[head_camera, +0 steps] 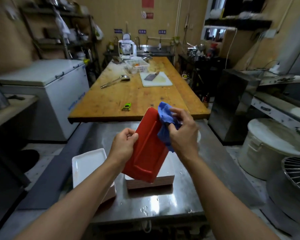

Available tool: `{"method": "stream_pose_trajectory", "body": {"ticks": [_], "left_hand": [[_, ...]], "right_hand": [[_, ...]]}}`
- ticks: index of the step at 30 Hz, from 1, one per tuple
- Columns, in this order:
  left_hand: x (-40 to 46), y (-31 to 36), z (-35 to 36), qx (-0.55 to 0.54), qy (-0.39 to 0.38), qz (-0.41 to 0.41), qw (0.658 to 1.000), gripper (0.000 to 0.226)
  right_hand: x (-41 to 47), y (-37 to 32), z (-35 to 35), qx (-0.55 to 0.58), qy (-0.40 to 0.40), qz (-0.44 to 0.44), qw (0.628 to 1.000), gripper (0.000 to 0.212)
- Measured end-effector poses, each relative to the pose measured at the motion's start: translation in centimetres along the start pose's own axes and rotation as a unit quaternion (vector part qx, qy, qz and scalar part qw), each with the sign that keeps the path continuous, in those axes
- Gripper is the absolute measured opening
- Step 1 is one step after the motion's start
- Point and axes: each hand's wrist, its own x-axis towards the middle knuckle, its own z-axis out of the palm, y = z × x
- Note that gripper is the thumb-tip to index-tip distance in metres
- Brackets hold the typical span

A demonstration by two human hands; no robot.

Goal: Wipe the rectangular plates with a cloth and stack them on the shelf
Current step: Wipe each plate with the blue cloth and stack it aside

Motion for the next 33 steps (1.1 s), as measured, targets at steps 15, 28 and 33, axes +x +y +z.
{"method": "stream_pose_trajectory", "body": {"ticks": [15, 28, 33], "left_hand": [[-2.3, 3.5, -3.4, -0.094, 0.068, -0.007, 0.993, 0.017], [-1.2, 4.4, -2.1, -0.31, 0.116, -0.094, 0.939, 0.023], [0.2, 4.8, -1.0, -0.366, 0.147, -0.116, 0.912, 0.023]], "right_hand": [[0.6, -2.8, 4.5, -0.14, -0.105, -0.163, 0.971, 0.053], [1.9, -4.6, 3.2, -0.061, -0.136, 0.047, 0.988, 0.046], [0.0, -4.0, 2.7, -0.112, -0.104, 0.076, 0.985, 0.052]]}}
